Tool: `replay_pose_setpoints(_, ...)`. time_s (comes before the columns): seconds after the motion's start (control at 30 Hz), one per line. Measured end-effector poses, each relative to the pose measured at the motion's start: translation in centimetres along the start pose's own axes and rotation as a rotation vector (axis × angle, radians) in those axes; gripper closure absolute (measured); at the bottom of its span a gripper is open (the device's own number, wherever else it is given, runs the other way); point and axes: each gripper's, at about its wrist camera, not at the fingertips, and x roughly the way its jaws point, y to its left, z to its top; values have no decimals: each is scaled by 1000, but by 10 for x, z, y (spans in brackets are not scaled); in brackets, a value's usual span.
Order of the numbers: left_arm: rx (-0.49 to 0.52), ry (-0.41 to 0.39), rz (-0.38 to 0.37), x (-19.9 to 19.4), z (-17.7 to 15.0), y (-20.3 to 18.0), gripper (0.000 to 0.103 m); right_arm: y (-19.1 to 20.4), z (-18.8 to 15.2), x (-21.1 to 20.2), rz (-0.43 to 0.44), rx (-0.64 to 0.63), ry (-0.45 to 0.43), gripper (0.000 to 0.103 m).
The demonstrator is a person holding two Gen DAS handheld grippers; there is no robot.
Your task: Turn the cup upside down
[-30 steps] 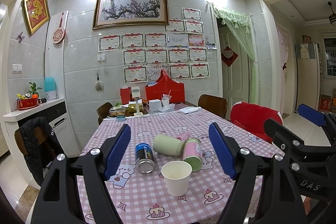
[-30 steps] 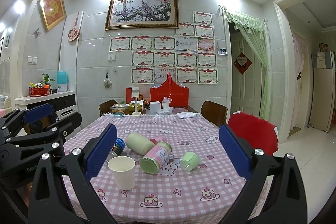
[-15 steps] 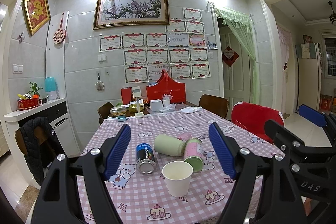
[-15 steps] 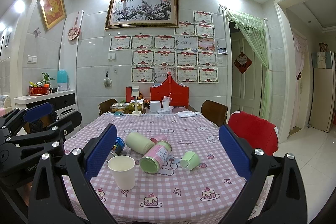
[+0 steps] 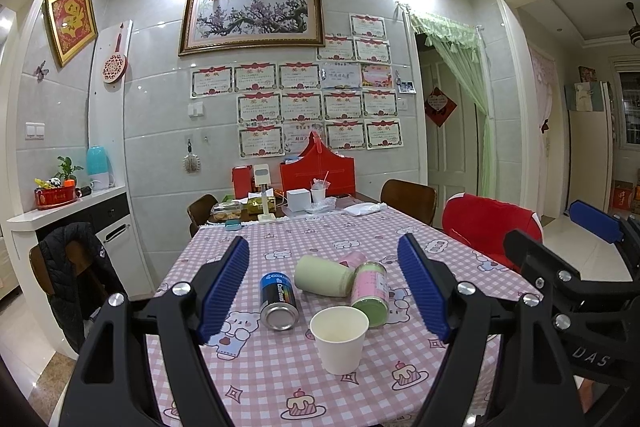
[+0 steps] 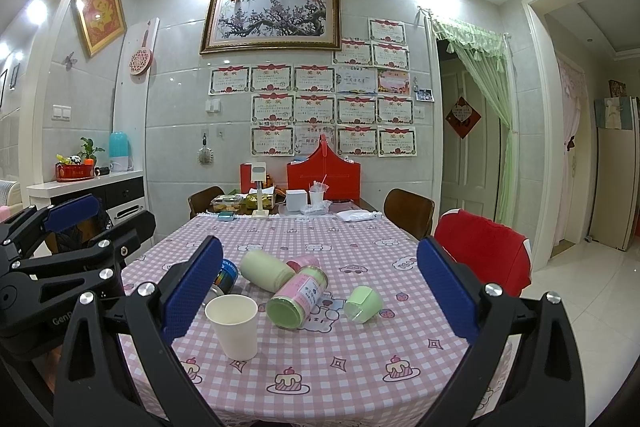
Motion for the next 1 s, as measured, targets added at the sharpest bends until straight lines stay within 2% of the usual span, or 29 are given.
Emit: replay_pose_setpoints(1.0, -2, 21, 6, 2, -7, 5, 27, 0, -6, 4, 3, -3, 12, 9)
